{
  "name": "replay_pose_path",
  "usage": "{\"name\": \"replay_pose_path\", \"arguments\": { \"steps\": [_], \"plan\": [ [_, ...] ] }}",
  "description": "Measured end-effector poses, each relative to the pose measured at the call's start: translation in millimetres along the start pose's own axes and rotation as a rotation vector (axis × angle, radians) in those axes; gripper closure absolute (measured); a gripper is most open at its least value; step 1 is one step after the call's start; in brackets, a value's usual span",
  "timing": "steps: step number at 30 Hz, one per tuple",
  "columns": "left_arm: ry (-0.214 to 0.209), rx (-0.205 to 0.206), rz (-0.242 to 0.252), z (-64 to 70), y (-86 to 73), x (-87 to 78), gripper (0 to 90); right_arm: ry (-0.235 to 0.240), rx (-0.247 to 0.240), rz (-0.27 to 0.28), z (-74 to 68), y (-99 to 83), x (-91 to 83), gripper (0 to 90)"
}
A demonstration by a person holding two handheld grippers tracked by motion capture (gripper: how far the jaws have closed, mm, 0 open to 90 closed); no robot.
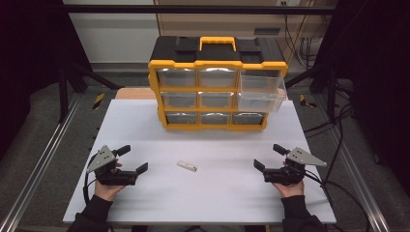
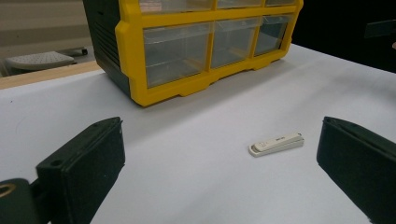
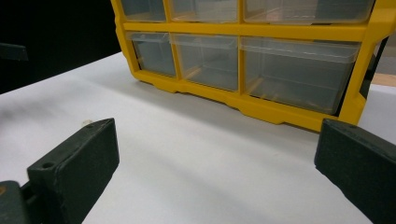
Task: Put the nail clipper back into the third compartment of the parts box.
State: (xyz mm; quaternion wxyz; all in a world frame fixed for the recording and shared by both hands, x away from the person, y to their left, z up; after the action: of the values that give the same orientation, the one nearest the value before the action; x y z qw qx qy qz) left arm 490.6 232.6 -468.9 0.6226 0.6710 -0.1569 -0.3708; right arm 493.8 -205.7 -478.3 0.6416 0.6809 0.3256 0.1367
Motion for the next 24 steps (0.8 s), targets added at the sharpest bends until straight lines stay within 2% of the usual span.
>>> {"name": "replay_pose_path", "arguments": {
  "steps": [12,24],
  "plan": [
    [0.0,-0.001,0.003,-1.3,-0.6,-1.3,1.0,-0.005,-0.006,0.001,-0.4,3.4,-1.7,0.6],
    [0.0,-0.001,0.004,-1.7,-0.7,-1.3,1.0,0.025,-0.059,-0.031,-17.0,10.8,7.7,0.6]
  ]
}}
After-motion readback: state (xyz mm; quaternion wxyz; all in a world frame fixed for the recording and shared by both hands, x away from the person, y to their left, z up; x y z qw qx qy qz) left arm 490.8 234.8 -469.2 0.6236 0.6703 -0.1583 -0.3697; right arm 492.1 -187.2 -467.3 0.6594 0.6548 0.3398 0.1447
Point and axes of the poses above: each handheld gripper's, and its own axes: x roughly forward along the jaws, y roughly out of its top, z roughly to its right, the point moved 8 cm from there along x, roughly forward along the jaws
